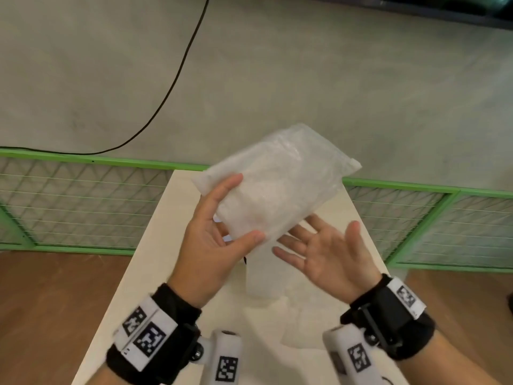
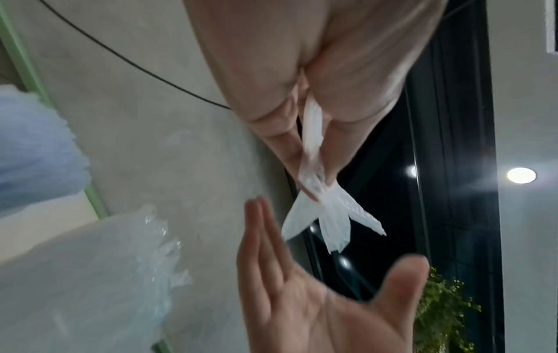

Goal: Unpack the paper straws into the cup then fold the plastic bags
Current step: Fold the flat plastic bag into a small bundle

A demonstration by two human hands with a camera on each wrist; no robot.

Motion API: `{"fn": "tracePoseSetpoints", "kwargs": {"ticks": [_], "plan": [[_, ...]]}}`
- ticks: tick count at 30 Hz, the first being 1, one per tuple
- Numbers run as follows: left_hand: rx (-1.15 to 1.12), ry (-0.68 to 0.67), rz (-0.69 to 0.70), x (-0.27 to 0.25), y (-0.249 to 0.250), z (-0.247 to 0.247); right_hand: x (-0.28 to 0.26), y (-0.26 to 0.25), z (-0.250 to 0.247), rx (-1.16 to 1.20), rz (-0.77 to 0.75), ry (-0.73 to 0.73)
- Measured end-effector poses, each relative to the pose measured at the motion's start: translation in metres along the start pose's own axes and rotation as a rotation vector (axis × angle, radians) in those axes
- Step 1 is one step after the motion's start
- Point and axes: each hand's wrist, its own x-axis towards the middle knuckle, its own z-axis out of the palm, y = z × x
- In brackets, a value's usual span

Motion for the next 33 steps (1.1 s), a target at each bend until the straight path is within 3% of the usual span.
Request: {"fn": "tracePoseSetpoints", "kwargs": {"ticks": [5, 11, 15, 16, 19, 25, 29, 33], "plan": [[0.041, 0.025, 0.018, -0.014, -0.014, 0.018, 0.009, 0.010, 0.018, -0.103, -0.109, 0.286], [0.057, 0.046, -0.102, -0.011, 0.004, -0.030, -0.010, -0.013, -0.013, -0.372, -0.032, 0.273], [0.153, -0.362, -0.444, 0.011, 0.010, -0.035, -0.017, -0.022, -0.024, -0.556, 0.120, 0.142], [0.155, -0.403, -0.489, 0.013, 0.009, -0.031, -0.017, -0.025, -0.025, -0.574, 0.137, 0.125], [0.102, -0.359, -0.506, 0.014, 0.007, -0.023, -0.017, -0.031, -0.025, -0.612, 0.127, 0.111], [0.005, -0.212, -0.368, 0.011, 0.003, -0.014, -0.021, -0.037, -0.031, -0.534, -0.007, 0.086], [0.013, -0.232, -0.361, 0.009, 0.004, -0.013, -0.019, -0.032, -0.035, -0.515, -0.086, 0.112], [-0.121, -0.240, -0.419, 0.008, 0.008, -0.011, -0.020, -0.033, -0.027, -0.538, -0.108, 0.093]]}}
